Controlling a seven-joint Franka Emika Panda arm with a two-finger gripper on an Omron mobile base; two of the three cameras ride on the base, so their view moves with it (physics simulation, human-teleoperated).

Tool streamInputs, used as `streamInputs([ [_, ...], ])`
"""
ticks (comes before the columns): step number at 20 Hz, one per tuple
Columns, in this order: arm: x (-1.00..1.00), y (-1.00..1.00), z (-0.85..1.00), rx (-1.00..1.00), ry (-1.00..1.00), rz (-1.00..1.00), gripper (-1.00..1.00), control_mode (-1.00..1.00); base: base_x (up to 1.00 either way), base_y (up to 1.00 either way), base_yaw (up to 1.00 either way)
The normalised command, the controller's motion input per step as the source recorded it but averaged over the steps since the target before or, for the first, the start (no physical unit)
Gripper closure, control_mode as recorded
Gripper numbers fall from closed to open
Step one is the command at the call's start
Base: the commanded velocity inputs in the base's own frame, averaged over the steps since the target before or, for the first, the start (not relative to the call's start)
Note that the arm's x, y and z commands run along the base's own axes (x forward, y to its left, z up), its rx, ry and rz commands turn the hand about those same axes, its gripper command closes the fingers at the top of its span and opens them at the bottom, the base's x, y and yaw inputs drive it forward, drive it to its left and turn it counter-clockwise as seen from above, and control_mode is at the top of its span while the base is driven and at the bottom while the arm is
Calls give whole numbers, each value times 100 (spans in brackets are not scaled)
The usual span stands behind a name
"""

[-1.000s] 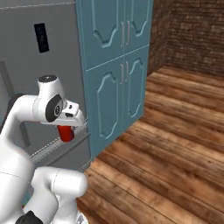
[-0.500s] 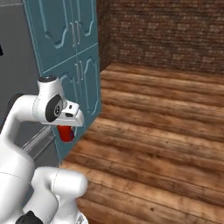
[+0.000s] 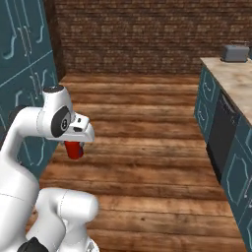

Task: Four empty soda cans are scattered around the kitchen. Gather all the cans and cluster them next to the stove for recycling.

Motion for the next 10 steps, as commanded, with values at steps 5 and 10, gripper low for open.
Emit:
streamInputs([
  [5, 0, 0, 0, 0, 0, 0, 100, 100, 0, 0, -50],
  [10, 0, 0, 0, 0, 0, 0, 100, 100, 0, 0, -50],
])
